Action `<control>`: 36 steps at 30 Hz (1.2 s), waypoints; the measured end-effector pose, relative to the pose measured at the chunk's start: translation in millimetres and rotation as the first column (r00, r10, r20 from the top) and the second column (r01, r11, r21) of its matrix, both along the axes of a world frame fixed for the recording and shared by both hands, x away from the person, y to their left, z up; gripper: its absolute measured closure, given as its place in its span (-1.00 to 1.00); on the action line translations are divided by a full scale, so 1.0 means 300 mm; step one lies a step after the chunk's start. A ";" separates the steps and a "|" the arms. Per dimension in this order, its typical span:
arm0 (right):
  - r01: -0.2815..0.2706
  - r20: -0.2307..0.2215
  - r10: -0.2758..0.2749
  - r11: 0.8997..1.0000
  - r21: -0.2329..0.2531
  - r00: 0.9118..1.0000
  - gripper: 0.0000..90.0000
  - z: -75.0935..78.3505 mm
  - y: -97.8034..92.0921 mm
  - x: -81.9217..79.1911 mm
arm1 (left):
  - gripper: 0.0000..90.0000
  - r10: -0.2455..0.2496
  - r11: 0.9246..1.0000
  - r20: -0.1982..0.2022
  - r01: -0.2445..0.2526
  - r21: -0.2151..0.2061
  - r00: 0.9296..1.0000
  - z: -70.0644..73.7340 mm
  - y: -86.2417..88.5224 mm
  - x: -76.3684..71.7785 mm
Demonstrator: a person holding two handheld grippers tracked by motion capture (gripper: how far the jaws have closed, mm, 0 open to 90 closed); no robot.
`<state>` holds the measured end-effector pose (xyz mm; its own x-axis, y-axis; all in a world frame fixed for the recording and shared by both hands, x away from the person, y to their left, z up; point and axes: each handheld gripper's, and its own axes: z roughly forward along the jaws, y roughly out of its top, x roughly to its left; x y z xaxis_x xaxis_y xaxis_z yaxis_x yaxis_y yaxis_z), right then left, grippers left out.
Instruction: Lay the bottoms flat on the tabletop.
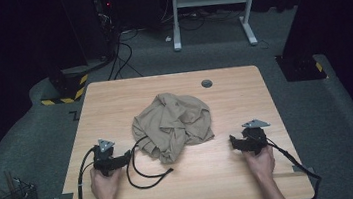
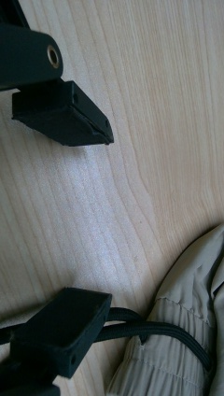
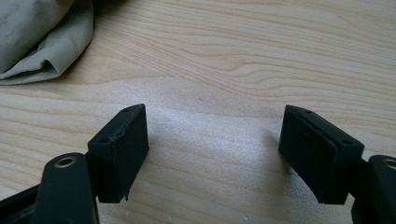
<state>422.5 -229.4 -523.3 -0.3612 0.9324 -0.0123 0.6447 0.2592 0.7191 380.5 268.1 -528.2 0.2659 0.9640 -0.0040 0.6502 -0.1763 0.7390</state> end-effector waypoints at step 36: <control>-0.302 0.091 0.303 0.953 -0.026 0.949 -0.18 0.070 0.294 -0.019 | -0.49 0.013 0.996 -0.018 -0.014 -0.089 1.000 0.013 0.011 -0.002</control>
